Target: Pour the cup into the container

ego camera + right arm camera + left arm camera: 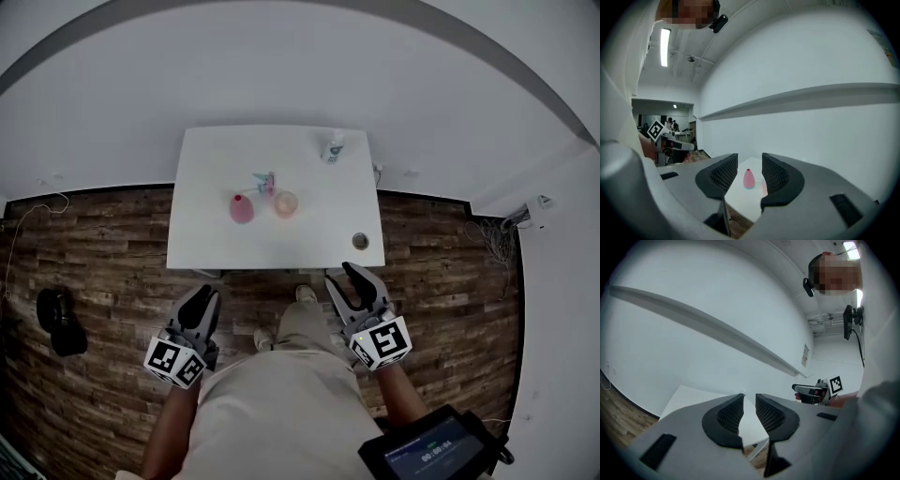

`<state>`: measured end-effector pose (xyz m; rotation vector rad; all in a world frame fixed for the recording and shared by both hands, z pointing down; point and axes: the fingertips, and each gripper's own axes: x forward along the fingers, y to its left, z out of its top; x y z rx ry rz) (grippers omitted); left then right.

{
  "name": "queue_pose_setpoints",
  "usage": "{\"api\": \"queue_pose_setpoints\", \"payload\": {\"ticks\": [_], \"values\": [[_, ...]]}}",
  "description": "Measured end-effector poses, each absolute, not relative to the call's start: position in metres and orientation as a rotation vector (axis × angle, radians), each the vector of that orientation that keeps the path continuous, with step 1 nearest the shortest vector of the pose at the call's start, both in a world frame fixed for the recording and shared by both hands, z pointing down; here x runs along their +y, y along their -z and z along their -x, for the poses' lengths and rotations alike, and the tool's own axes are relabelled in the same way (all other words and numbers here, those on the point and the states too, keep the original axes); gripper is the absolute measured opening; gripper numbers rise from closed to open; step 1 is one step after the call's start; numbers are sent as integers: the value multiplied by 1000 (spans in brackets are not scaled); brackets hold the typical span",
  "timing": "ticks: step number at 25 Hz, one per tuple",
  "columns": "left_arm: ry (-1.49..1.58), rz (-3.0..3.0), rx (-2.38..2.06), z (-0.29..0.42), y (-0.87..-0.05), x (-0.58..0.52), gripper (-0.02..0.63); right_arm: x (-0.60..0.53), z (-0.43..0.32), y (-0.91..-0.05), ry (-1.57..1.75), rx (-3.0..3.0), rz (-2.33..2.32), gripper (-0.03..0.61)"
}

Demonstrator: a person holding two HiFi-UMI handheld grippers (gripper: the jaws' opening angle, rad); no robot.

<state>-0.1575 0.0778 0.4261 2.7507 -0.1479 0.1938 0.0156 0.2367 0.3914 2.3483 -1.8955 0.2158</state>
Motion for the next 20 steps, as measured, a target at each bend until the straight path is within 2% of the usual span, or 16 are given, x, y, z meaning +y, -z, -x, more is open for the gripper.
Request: {"api": "queue_pose_setpoints", "payload": {"ticks": [7, 20], "values": [[-213, -2742, -280, 131, -435, 58, 74, 195, -55, -407, -249, -1983, -2217, 143], [-279, -2687, -490, 61, -449, 34, 74, 125, -129, -460, -286, -2139, -1838, 243]]}}
